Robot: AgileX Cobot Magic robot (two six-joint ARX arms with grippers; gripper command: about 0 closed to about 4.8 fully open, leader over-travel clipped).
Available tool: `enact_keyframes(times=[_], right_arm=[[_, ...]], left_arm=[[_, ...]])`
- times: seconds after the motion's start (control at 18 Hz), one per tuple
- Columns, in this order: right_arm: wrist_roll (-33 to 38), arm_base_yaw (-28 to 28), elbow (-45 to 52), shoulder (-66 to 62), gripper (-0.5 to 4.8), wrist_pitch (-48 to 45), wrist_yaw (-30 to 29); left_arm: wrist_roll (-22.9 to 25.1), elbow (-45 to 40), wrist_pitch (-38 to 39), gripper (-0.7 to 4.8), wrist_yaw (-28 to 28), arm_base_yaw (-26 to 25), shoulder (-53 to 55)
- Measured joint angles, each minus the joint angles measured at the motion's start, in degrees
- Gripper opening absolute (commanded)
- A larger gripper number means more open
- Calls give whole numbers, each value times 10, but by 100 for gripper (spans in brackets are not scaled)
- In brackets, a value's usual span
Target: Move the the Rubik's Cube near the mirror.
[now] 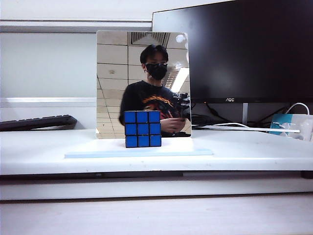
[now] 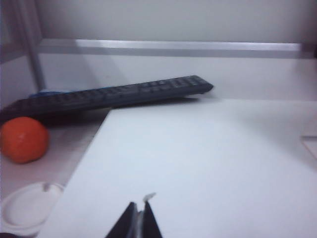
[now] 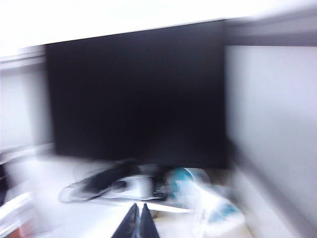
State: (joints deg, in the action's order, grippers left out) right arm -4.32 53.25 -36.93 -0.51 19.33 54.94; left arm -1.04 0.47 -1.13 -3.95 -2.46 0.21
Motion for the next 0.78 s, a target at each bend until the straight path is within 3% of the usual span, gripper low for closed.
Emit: enact_keyframes(times=[0.28,0.39,0.5,0.61,0.72,0.78], right_arm=[[-55,-7,3,3,-1,2,43],[-38,-81,46,3,-1,-7,2],[-35,-174,144,3,-1,-29,-119],[-6,-281,265,-2,0,-92,-301],[53,-363,325,-8,-1,-149,-426],[85,-401,341,-6,0,-174,-460]], left_arm=[[0,0,9,22,1,0,0],[0,0,9,22,1,0,0],[0,0,9,22,1,0,0],[0,0,10,22,1,0,0],[0,0,10,22,1,0,0],[0,0,9,22,1,0,0]])
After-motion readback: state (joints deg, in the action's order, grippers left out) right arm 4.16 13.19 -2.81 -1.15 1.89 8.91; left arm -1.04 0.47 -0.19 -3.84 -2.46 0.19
